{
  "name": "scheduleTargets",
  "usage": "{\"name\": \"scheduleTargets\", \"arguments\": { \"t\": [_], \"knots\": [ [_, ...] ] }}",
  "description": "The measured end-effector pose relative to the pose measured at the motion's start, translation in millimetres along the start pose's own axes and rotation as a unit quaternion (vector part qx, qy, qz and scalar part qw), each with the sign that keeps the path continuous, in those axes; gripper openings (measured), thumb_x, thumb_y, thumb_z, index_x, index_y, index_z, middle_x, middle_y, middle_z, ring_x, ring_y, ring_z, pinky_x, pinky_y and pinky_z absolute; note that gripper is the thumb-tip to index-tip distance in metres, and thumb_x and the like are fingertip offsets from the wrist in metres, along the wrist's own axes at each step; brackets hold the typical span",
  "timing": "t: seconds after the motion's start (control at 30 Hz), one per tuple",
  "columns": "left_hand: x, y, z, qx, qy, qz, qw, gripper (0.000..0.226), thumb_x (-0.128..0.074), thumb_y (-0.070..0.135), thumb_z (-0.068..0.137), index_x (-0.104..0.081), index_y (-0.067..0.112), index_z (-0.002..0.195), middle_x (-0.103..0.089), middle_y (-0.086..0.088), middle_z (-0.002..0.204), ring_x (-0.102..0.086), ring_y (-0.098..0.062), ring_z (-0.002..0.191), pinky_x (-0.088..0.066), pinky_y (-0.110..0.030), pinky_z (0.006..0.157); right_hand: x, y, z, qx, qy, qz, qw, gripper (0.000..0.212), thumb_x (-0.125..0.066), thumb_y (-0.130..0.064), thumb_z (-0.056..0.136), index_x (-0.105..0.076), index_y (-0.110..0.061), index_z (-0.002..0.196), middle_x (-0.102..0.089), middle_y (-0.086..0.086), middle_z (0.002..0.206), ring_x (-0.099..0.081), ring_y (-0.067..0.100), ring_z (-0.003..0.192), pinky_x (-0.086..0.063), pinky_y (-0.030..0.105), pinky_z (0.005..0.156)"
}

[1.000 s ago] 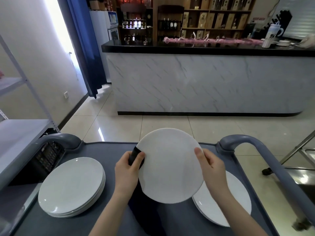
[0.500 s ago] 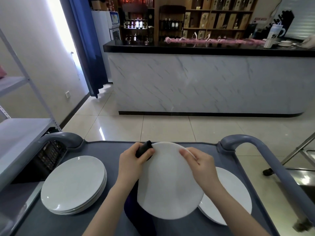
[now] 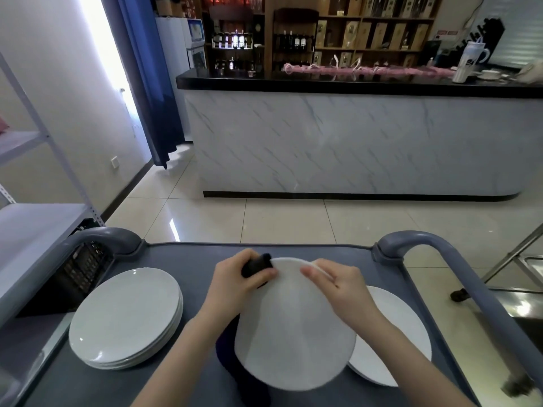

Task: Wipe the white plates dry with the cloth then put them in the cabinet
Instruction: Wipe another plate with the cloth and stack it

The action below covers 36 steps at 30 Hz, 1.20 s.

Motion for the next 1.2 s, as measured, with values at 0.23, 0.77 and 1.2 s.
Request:
{"name": "scheduleTargets", "arguments": {
  "t": [0.23, 0.77, 1.2],
  "knots": [
    [5.8, -18.2, -1.7, 0.053, 0.078, 0.007, 0.996, 0.03, -0.074, 0.041, 0.08, -0.052, 0.023, 0.07, -0.056, 0.008, 0.064, -0.046, -0.003, 0.058, -0.035, -0.019, 0.056, 7.0, 7.0, -12.9, -0.036, 0.14, 0.071, 0.987, 0.05, -0.056, -0.045, 0.093, -0.057, 0.0, 0.072, -0.05, 0.012, 0.064, -0.04, 0.013, 0.059, -0.031, 0.024, 0.054],
    [20.2, -4.0, -13.9, 0.004, 0.052, 0.028, 0.998, 0.031, -0.075, 0.027, 0.081, -0.05, 0.021, 0.065, -0.053, 0.009, 0.06, -0.044, -0.003, 0.055, -0.035, -0.014, 0.053, 5.9, -15.1, 21.9, 0.02, -0.086, -0.139, 0.986, 0.026, -0.056, -0.065, 0.083, -0.059, -0.048, 0.102, -0.069, -0.018, 0.089, -0.062, 0.0, 0.086, -0.047, 0.018, 0.073],
    [7.9, -46.1, -38.5, 0.19, 0.168, -0.134, 0.958, 0.037, -0.07, 0.045, 0.084, -0.053, 0.017, 0.067, -0.052, 0.014, 0.057, -0.045, -0.013, 0.061, -0.037, -0.031, 0.06, 5.4, 15.5, -9.1, -0.12, 0.244, 0.163, 0.949, 0.051, -0.057, -0.043, 0.097, -0.044, -0.005, 0.066, -0.038, 0.0, 0.058, -0.034, 0.013, 0.057, -0.03, 0.027, 0.055]
  ]
}}
Point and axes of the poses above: each hand's wrist, its own z-axis towards the middle knuckle, its own x-axis out of the back of the hand, y = z × x, the point moved 6 cm from there along z, towards the middle knuckle
